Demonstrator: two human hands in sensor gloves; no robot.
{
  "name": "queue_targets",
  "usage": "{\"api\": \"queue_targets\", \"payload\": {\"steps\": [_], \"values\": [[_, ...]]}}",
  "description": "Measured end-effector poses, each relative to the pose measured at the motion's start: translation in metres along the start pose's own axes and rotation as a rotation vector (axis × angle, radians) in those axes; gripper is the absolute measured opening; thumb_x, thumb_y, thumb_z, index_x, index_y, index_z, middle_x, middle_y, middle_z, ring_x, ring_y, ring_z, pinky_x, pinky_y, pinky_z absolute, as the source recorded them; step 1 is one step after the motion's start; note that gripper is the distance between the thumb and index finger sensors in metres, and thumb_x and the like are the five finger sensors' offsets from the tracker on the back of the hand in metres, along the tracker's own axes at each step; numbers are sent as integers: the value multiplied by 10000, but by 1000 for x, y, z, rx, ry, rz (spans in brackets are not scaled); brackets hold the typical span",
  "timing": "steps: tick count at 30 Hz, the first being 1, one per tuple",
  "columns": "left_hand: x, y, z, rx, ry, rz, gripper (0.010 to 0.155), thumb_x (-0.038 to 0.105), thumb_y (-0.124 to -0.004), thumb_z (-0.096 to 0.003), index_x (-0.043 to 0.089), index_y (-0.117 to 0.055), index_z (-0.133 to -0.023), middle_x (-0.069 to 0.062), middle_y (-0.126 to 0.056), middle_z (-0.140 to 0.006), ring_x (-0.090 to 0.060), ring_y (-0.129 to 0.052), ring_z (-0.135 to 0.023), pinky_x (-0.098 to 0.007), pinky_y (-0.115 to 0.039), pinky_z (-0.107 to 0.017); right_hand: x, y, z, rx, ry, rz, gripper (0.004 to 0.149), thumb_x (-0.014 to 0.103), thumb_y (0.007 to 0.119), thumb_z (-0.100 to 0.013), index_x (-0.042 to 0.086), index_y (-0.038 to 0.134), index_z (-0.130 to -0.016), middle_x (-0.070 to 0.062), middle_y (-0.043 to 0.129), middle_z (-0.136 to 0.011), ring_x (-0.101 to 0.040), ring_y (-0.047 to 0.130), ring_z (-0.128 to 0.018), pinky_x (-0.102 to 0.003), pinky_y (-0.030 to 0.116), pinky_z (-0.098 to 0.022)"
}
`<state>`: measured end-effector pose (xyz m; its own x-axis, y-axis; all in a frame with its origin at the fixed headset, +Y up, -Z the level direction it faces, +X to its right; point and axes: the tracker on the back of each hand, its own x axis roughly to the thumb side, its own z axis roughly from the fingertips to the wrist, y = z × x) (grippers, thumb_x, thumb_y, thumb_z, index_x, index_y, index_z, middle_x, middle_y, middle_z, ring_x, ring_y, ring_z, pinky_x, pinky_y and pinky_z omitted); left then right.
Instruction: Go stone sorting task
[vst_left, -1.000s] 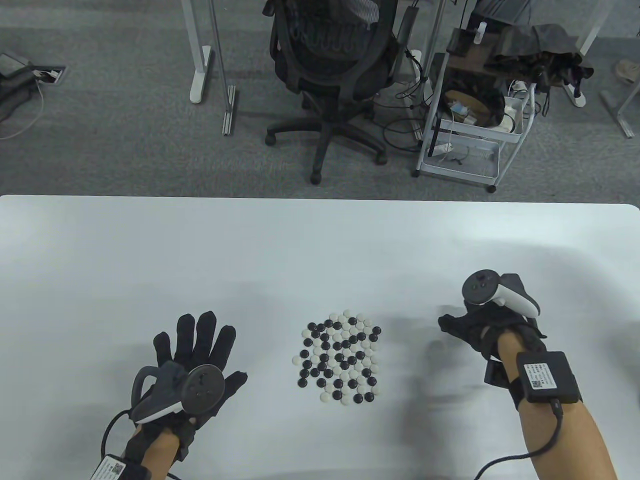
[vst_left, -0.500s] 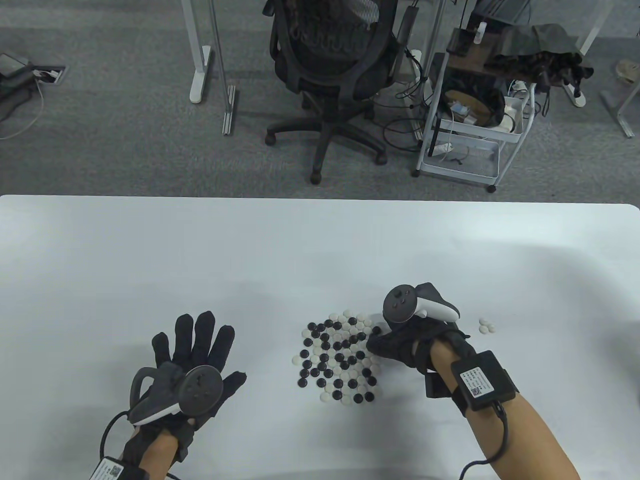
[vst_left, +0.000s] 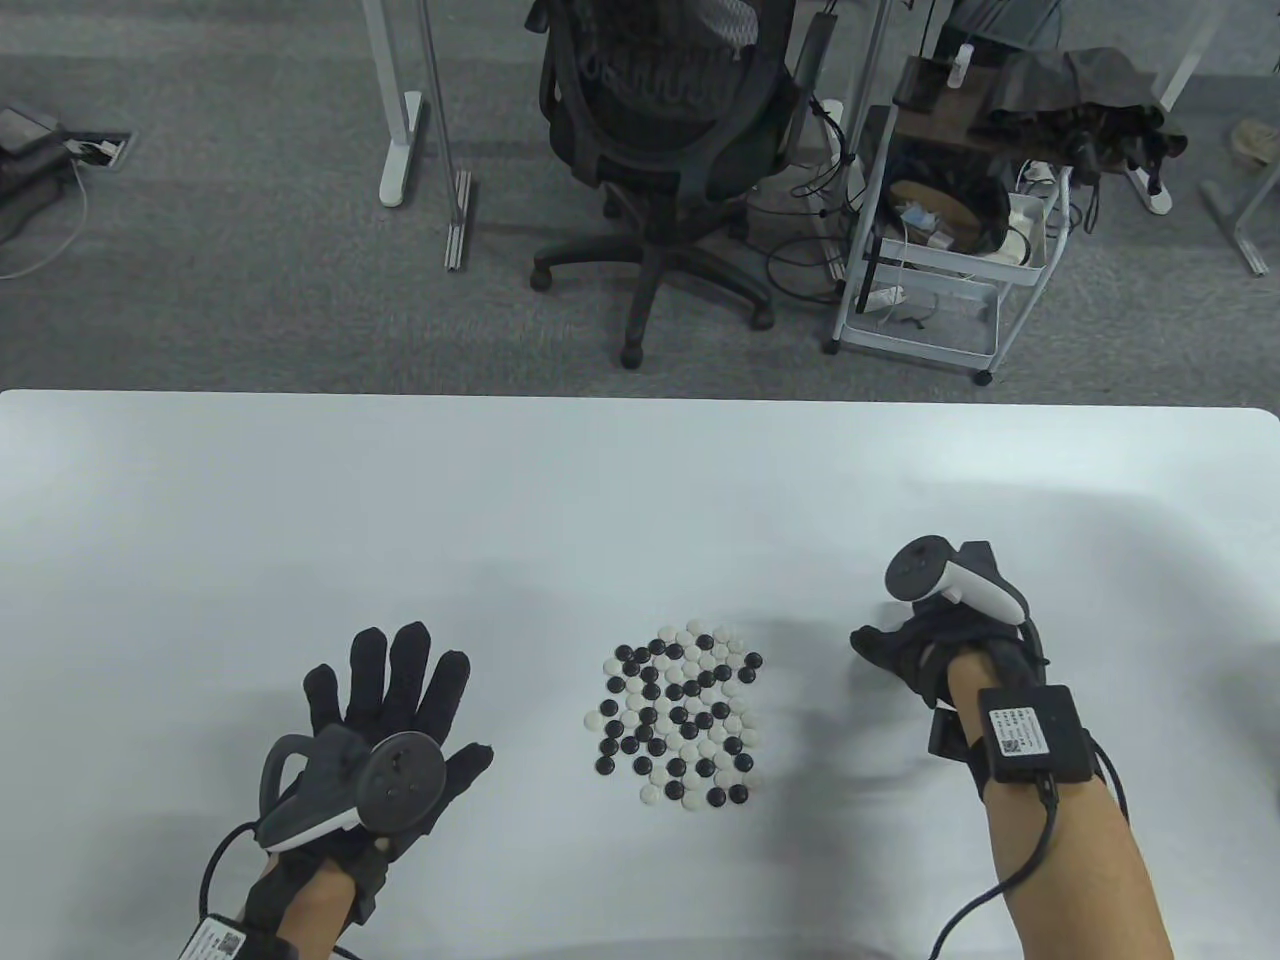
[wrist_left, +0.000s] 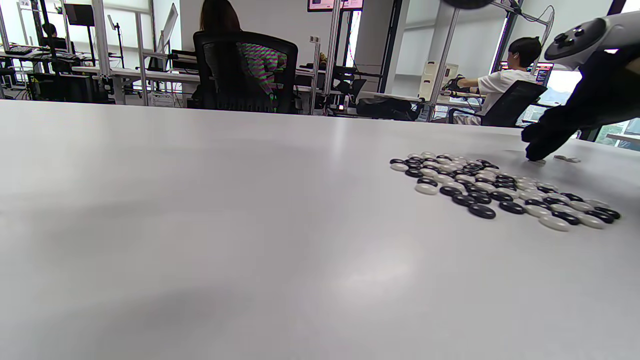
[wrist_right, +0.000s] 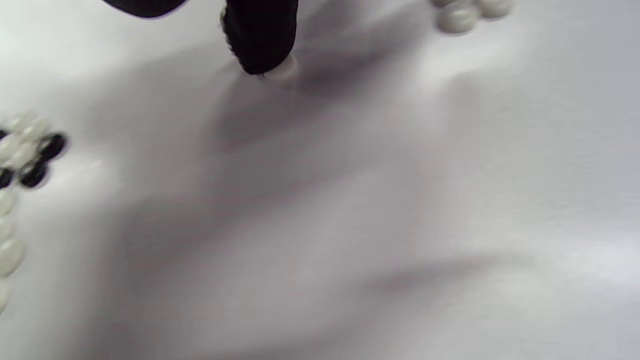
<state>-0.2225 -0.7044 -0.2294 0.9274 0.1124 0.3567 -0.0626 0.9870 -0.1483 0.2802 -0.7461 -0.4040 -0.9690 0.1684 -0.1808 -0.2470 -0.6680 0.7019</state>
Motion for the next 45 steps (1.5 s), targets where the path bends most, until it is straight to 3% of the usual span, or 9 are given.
{"api": "queue_targets", "payload": {"steps": [8,17,21,23,30,34,40,45], "values": [[-1,-1,-1,-12,7,-2,773,545,-431,-634,87,-208,-1215,-375,-17,-1220,-650,16,-1012,-888,-109,-597,-36,-6,1,-47,89,-56,647,527,465,-551,207,600,-1097,-252,46,-1124,-564,-83,-900,-829,80,-555],[-1,-1,-1,-12,9,-2,772,544,-431,-635,86,-207,-1215,-375,-17,-1219,-649,16,-1013,-887,-110,-598,-46,-9,5,-70,92,-82,658,527,459,-550,196,584,-1104,-261,36,-1119,-564,-85,-896,-826,82,-553],[-1,-1,-2,-12,11,-1,772,544,-431,-634,86,-208,-1215,-375,-15,-1220,-651,16,-1012,-888,-110,-597,-26,-7,14,-85,-14,-40,652,522,473,-551,192,603,-1099,-261,40,-1120,-565,-84,-897,-827,79,-552],[-1,-1,-2,-14,12,-1,773,544,-432,-633,86,-209,-1215,-374,-18,-1220,-650,15,-1013,-888,-110,-597,-8,0,20,-26,-114,-2,643,519,485,-554,195,625,-1091,-256,40,-1121,-563,-84,-899,-828,79,-553],[0,-2,-2,-20,12,-7,773,545,-431,-634,86,-208,-1215,-374,-17,-1220,-649,15,-1013,-888,-110,-597,62,40,41,134,-329,208,639,521,482,-555,201,646,-1083,-244,46,-1127,-560,-85,-903,-831,82,-558],[0,-2,-2,-17,9,-4,773,544,-432,-634,84,-209,-1215,-377,-18,-1219,-651,13,-1012,-887,-110,-597,91,62,42,171,-409,273,638,528,490,-555,226,531,-1115,-249,-5,-1112,-557,-114,-893,-831,73,-555],[0,1,0,-2,6,4,774,543,-431,-635,84,-206,-1215,-378,-14,-1218,-653,16,-1011,-888,-109,-596,106,77,37,196,-436,311,648,535,488,-552,246,439,-1129,-252,-46,-1094,-556,-127,-883,-830,65,-553],[-1,1,0,4,5,9,772,544,-431,-634,86,-209,-1215,-375,-15,-1219,-650,16,-1012,-887,-108,-598,88,68,36,174,-371,303,637,531,486,-550,242,487,-1119,-248,-19,-1104,-554,-118,-889,-830,70,-555]]}}
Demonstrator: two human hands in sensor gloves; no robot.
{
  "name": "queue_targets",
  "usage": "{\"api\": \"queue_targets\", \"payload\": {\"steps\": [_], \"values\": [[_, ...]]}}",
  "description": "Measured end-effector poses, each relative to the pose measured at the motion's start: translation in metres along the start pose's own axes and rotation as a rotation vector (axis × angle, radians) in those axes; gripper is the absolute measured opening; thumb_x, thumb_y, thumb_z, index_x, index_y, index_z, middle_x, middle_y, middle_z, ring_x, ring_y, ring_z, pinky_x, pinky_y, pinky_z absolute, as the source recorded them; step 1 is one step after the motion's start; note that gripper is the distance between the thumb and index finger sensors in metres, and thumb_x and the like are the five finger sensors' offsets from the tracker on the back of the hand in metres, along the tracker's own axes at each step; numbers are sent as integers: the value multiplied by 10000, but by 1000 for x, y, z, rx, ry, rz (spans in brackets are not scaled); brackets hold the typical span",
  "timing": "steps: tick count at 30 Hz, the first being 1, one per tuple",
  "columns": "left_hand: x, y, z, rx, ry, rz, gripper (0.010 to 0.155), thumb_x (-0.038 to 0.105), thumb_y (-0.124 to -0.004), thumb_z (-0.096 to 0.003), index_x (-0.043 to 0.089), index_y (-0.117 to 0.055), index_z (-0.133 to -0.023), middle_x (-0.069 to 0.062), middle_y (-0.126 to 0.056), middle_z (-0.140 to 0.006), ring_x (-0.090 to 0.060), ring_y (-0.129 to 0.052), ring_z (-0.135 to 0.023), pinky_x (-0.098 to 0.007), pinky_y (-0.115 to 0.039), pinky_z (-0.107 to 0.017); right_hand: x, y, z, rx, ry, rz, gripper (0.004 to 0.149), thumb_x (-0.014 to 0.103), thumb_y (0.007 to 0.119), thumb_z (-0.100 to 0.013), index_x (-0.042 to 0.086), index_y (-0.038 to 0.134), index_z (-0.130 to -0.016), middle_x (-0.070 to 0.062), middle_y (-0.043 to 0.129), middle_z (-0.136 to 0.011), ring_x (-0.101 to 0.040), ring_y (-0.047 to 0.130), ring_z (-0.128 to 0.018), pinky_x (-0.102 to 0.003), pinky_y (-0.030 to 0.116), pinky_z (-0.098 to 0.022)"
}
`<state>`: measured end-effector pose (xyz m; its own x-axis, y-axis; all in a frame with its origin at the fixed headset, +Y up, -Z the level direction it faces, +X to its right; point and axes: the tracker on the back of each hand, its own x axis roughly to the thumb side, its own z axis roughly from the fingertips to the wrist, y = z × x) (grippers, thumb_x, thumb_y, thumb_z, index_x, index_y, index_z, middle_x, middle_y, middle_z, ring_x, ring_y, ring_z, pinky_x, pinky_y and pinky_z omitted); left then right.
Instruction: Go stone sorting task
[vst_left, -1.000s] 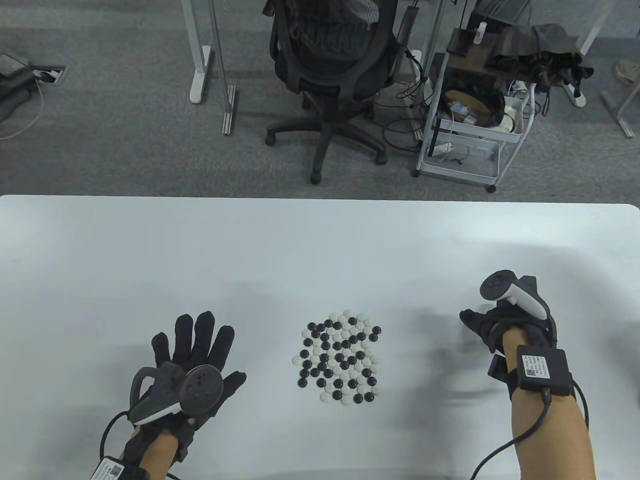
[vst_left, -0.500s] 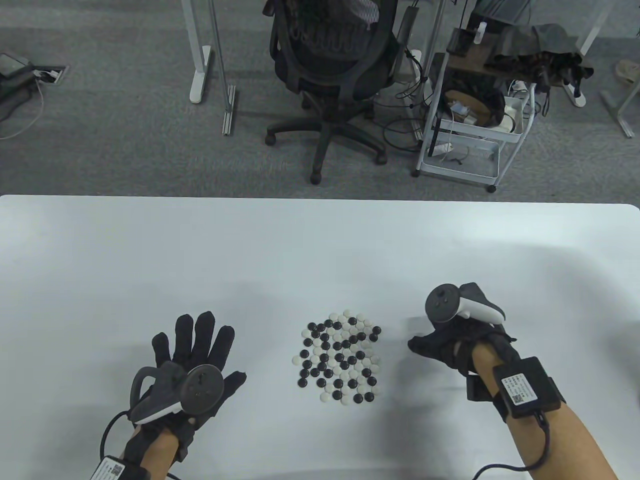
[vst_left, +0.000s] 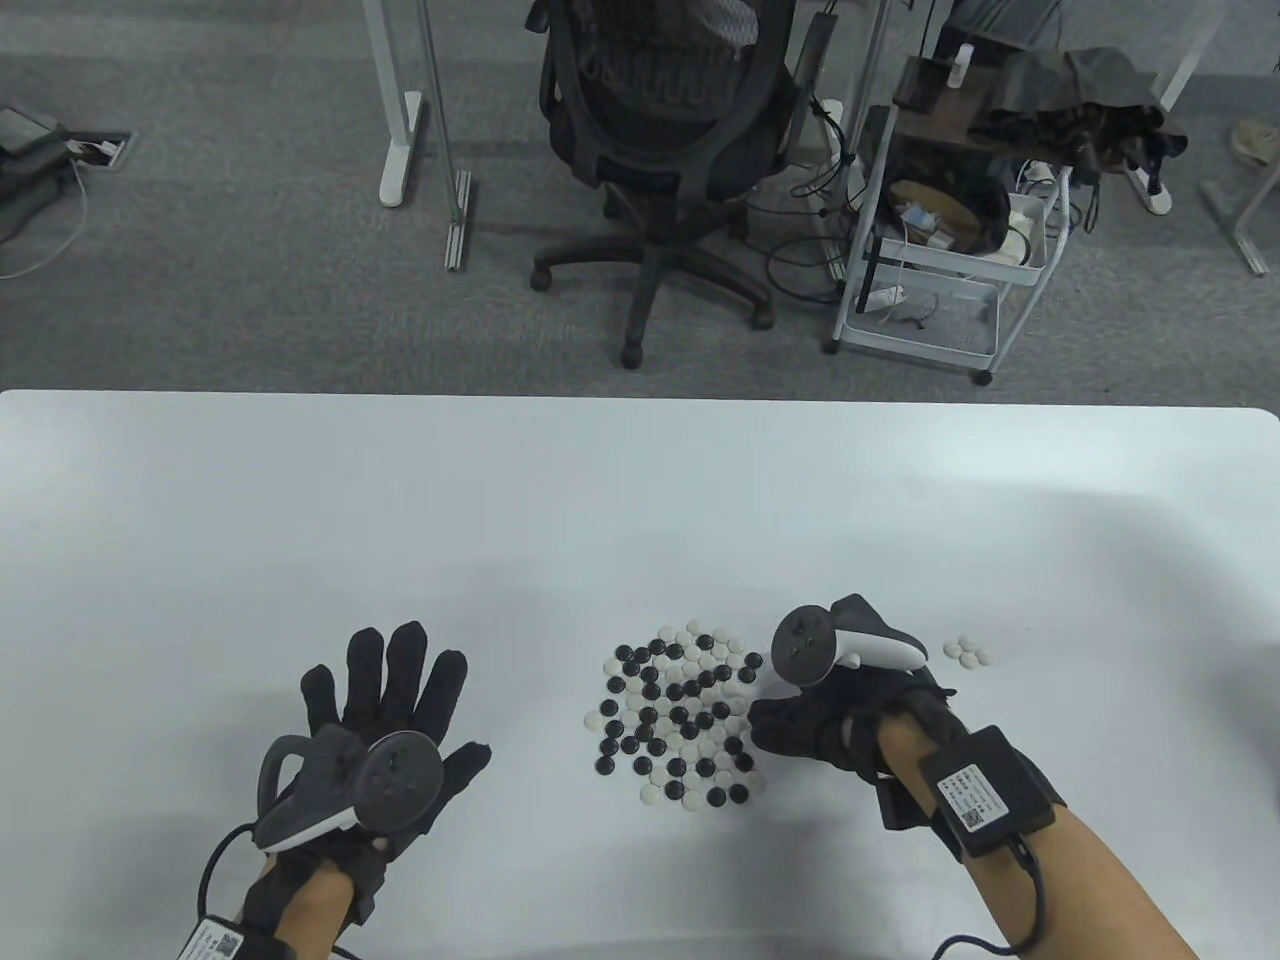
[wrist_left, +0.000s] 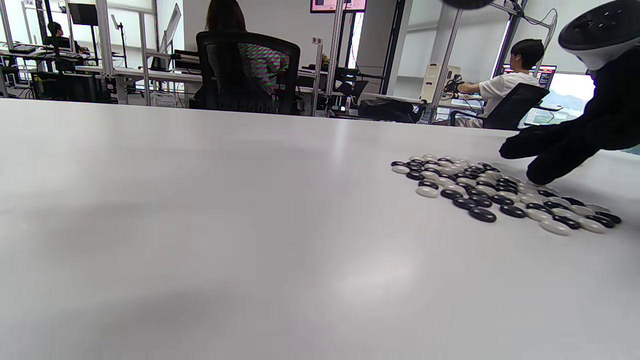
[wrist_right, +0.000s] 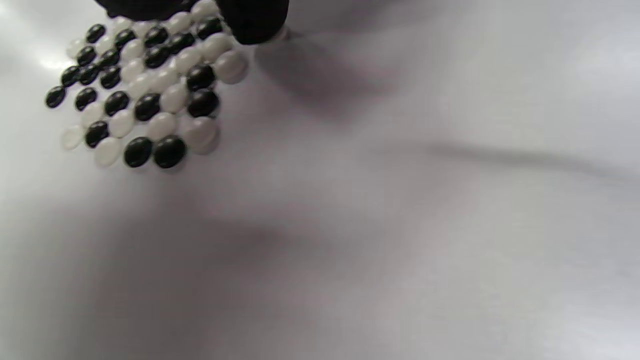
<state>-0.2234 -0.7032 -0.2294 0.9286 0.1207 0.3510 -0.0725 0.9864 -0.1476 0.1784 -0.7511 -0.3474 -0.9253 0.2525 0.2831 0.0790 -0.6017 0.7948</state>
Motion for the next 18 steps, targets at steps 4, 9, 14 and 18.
{"api": "queue_targets", "payload": {"steps": [4,9,14,18], "values": [[0,0,0,2,-4,-4,773,544,-431,-634,87,-208,-1215,-374,-17,-1219,-648,16,-1013,-887,-108,-598,-32,1,14,-11,73,-40,622,528,489,-552,248,517,-1106,-245,7,-1114,-554,-110,-894,-830,75,-557],[1,0,0,-3,-4,-10,772,544,-431,-634,86,-210,-1215,-375,-15,-1219,-648,15,-1013,-887,-108,-597,-97,5,43,-60,222,-143,600,517,511,-558,235,599,-1080,-242,46,-1124,-555,-88,-901,-829,79,-559],[1,0,0,3,-4,-11,772,544,-432,-634,86,-210,-1215,-375,-15,-1218,-649,15,-1013,-887,-109,-596,-149,8,62,-95,357,-274,598,515,506,-557,245,576,-1086,-244,29,-1119,-554,-91,-899,-829,70,-559],[1,0,1,9,-6,-4,773,544,-432,-634,85,-208,-1215,-375,-15,-1219,-650,17,-1012,-888,-108,-596,-171,11,66,-126,395,-359,585,513,508,-561,274,526,-1094,-246,7,-1113,-554,-111,-896,-829,71,-561]]}}
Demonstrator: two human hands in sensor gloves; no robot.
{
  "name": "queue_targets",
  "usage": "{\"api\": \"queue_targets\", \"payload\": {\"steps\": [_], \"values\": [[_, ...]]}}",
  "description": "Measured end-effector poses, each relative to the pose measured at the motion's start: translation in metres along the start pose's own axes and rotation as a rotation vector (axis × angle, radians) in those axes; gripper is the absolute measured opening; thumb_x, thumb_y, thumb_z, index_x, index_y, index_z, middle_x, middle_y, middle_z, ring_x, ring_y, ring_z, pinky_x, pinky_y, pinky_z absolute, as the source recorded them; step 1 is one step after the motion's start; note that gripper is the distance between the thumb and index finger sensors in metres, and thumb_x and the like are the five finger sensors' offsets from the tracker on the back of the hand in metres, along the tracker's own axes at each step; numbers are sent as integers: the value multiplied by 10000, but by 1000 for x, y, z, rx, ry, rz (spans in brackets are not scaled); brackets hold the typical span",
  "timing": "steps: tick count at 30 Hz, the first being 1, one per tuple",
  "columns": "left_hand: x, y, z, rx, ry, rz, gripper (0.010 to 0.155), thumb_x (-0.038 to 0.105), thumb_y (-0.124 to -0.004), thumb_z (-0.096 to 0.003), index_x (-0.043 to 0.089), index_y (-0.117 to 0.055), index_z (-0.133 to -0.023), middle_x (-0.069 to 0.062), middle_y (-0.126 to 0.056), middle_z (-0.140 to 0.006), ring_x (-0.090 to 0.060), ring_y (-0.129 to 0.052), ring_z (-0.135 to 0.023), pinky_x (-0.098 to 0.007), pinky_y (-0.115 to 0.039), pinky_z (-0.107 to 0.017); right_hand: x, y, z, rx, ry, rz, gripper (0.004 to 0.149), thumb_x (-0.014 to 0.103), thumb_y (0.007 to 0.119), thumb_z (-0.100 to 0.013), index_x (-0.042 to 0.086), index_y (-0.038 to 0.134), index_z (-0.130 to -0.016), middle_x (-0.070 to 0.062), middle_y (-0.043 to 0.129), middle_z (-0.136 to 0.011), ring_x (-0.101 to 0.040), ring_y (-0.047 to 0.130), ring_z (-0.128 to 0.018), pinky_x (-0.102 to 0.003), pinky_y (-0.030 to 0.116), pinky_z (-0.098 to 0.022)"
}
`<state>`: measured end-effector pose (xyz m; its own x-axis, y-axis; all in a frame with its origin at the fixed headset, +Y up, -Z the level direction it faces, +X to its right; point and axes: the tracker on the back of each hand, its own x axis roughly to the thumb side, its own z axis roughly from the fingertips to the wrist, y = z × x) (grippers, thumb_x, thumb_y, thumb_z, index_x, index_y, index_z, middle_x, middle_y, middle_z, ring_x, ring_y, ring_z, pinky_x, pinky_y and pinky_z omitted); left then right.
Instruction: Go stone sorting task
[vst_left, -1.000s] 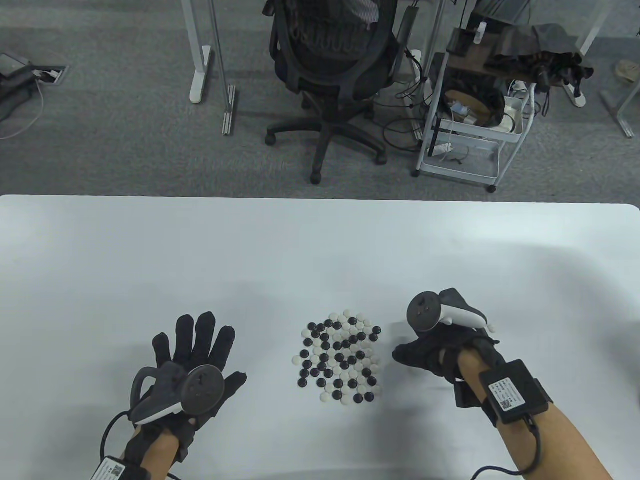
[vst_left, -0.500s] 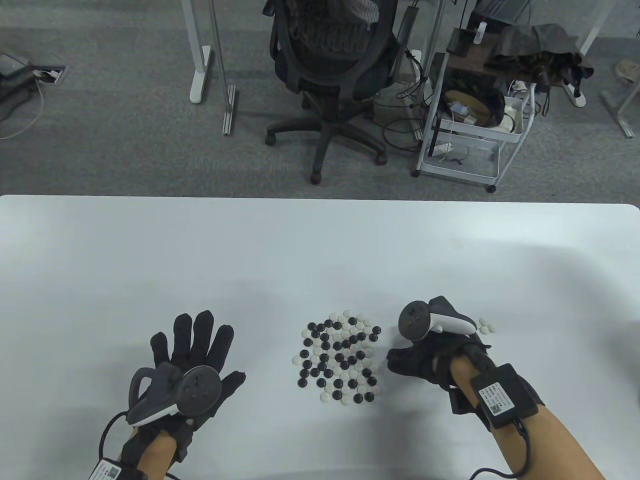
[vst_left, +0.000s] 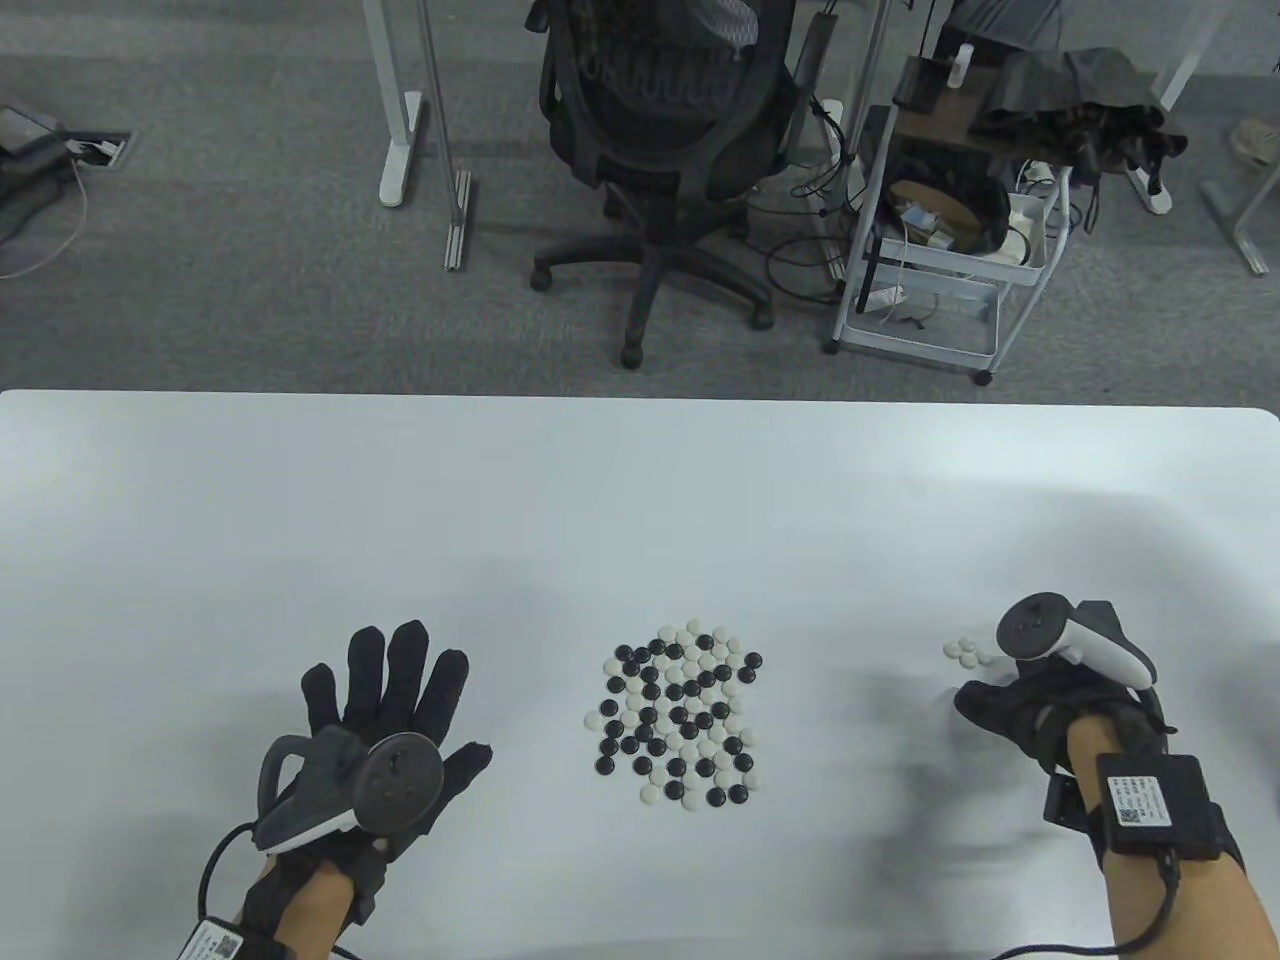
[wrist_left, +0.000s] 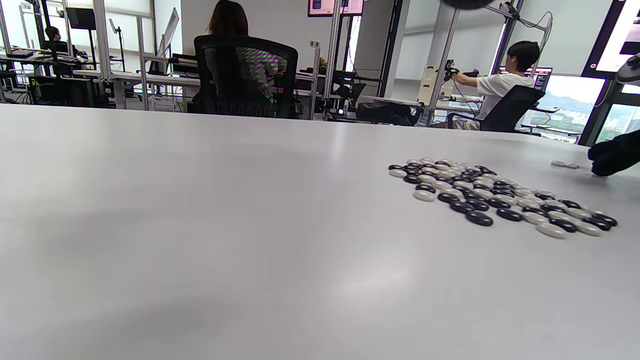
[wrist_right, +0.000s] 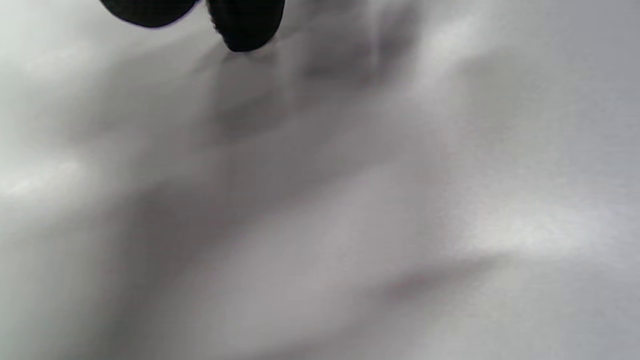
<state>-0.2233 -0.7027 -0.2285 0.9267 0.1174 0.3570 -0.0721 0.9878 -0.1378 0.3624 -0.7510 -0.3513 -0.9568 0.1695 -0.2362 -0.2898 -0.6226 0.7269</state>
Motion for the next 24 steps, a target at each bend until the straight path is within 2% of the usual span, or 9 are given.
{"api": "queue_targets", "payload": {"steps": [5,13,18,24], "values": [[0,-1,-1,-9,0,1,774,544,-432,-634,84,-210,-1215,-376,-15,-1218,-651,16,-1011,-888,-108,-596,-8,-4,-5,-32,19,-38,599,518,494,-557,276,489,-1104,-249,-17,-1105,-555,-116,-891,-830,70,-559],[-1,-1,-1,-12,6,4,772,543,-431,-635,85,-207,-1215,-377,-16,-1217,-648,16,-1012,-887,-108,-596,-3,-10,-10,-66,12,-67,617,520,485,-552,262,485,-1112,-257,-26,-1097,-559,-116,-885,-829,75,-556],[-1,-1,-1,-15,7,5,773,543,-432,-635,83,-209,-1216,-377,-13,-1218,-650,17,-1011,-887,-106,-597,25,-23,7,-111,-111,-70,630,516,492,-554,218,586,-1101,-261,10,-1111,-565,-92,-890,-832,82,-553],[0,-2,-2,-26,6,-1,772,543,-432,-634,85,-210,-1215,-375,-16,-1219,-650,17,-1011,-886,-106,-598,94,-6,24,-2,-286,71,632,515,499,-559,190,696,-1064,-252,54,-1127,-563,-84,-899,-832,86,-555]]}}
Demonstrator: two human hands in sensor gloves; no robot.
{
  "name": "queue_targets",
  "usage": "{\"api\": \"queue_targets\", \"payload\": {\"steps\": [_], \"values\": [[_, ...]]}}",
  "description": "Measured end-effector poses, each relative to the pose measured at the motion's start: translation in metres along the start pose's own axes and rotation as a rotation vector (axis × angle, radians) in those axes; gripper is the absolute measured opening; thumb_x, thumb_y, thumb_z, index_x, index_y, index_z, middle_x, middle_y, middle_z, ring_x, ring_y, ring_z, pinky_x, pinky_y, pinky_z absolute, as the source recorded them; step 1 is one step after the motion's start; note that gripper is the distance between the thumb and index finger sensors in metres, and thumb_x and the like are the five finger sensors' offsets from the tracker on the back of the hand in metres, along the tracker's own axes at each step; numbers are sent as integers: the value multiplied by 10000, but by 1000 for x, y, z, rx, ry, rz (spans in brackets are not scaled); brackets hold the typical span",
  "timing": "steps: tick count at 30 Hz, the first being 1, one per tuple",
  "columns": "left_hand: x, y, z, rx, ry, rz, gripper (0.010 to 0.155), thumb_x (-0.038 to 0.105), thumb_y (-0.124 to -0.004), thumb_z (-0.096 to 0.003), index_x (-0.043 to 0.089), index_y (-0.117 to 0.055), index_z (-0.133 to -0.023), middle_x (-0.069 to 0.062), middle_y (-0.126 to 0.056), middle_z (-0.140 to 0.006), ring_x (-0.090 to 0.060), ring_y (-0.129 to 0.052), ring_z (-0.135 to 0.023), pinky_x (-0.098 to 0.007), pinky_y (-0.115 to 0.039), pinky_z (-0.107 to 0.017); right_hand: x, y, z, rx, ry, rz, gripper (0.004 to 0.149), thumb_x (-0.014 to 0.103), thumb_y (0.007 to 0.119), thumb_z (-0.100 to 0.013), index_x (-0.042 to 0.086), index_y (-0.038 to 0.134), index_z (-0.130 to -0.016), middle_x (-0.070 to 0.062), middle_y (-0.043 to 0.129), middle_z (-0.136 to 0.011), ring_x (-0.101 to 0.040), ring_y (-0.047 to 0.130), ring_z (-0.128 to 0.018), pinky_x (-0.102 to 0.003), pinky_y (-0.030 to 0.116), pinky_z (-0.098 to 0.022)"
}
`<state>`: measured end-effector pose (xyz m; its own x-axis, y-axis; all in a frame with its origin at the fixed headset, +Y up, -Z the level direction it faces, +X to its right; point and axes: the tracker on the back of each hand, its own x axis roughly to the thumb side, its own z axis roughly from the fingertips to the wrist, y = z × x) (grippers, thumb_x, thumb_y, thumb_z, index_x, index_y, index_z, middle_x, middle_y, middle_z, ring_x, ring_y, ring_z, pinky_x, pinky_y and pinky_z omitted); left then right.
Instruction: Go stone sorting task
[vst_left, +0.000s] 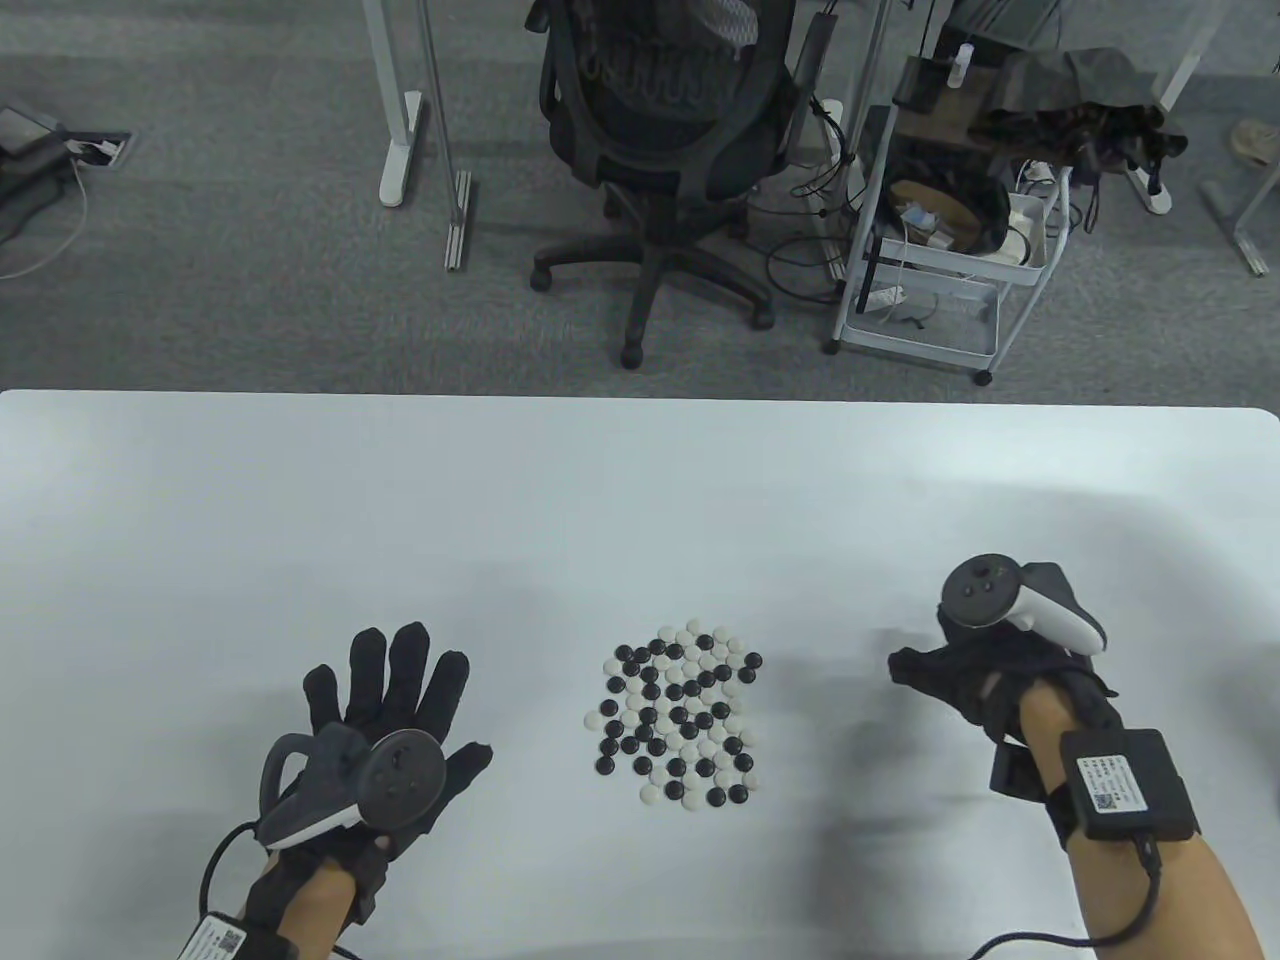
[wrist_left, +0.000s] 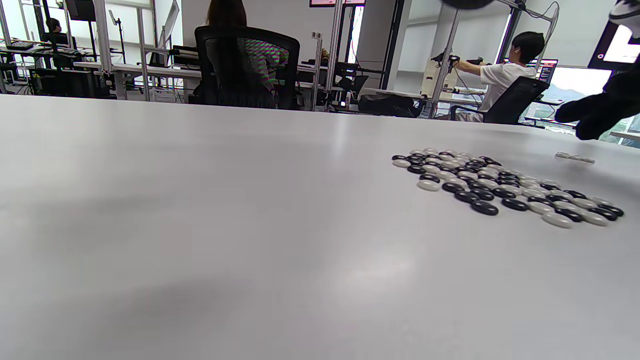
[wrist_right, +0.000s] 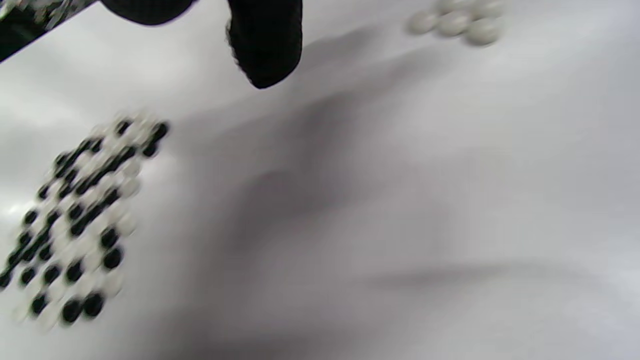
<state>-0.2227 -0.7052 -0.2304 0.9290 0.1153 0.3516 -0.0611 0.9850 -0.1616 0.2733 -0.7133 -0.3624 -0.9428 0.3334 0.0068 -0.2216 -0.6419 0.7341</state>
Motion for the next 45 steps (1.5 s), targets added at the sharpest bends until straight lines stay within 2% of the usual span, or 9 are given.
{"api": "queue_targets", "payload": {"steps": [5,14,19,22,26,34,37,42,45], "values": [[1,1,1,9,-3,1,773,544,-431,-635,85,-210,-1216,-376,-15,-1218,-650,18,-1011,-886,-106,-598,60,31,-16,86,-142,155,620,513,505,-558,198,707,-1053,-248,74,-1131,-560,-73,-904,-830,95,-559],[1,4,3,29,-9,7,773,543,-433,-635,84,-211,-1216,-376,-14,-1218,-649,17,-1012,-887,-106,-597,97,62,-40,178,-214,168,610,511,500,-560,218,646,-1075,-243,41,-1121,-560,-83,-898,-831,93,-557],[1,4,3,26,-12,3,772,544,-432,-635,86,-211,-1216,-375,-14,-1219,-650,18,-1010,-887,-106,-597,94,62,-42,181,-187,186,603,510,502,-559,227,643,-1073,-238,43,-1121,-558,-84,-899,-830,88,-557],[2,4,3,29,-13,1,774,544,-432,-635,84,-210,-1216,-376,-14,-1218,-650,18,-1011,-887,-105,-597,80,57,-41,152,-89,262,594,508,505,-556,241,630,-1073,-232,46,-1123,-554,-86,-902,-830,76,-558],[1,4,4,33,-12,2,772,544,-432,-634,87,-211,-1216,-375,-14,-1219,-649,18,-1011,-887,-108,-596,61,46,-38,121,-52,208,613,510,500,-556,220,633,-1079,-244,42,-1121,-561,-85,-900,-832,81,-555],[2,2,2,19,-8,-4,773,543,-431,-635,84,-210,-1216,-376,-14,-1218,-650,18,-1010,-886,-105,-598,93,70,-33,165,-225,219,612,516,491,-555,252,536,-1105,-239,-21,-1102,-558,-111,-892,-831,79,-557],[3,2,2,19,-8,-4,772,544,-431,-635,87,-209,-1216,-374,-13,-1218,-650,19,-1010,-886,-106,-598,96,75,-37,185,-202,251,617,516,487,-553,249,529,-1107,-236,-24,-1099,-553,-115,-889,-829,74,-556],[2,4,4,30,-9,2,772,544,-432,-635,86,-211,-1216,-376,-14,-1218,-650,18,-1011,-886,-106,-598,72,57,-39,156,-127,181,621,520,486,-551,243,555,-1102,-237,-11,-1105,-555,-111,-890,-830,76,-556],[1,4,4,34,-7,6,772,544,-431,-635,86,-210,-1216,-376,-12,-1218,-650,20,-1010,-886,-105,-598,43,37,-41,127,-30,98,617,519,486,-552,239,594,-1091,-238,6,-1110,-558,-89,-893,-831,77,-555]]}}
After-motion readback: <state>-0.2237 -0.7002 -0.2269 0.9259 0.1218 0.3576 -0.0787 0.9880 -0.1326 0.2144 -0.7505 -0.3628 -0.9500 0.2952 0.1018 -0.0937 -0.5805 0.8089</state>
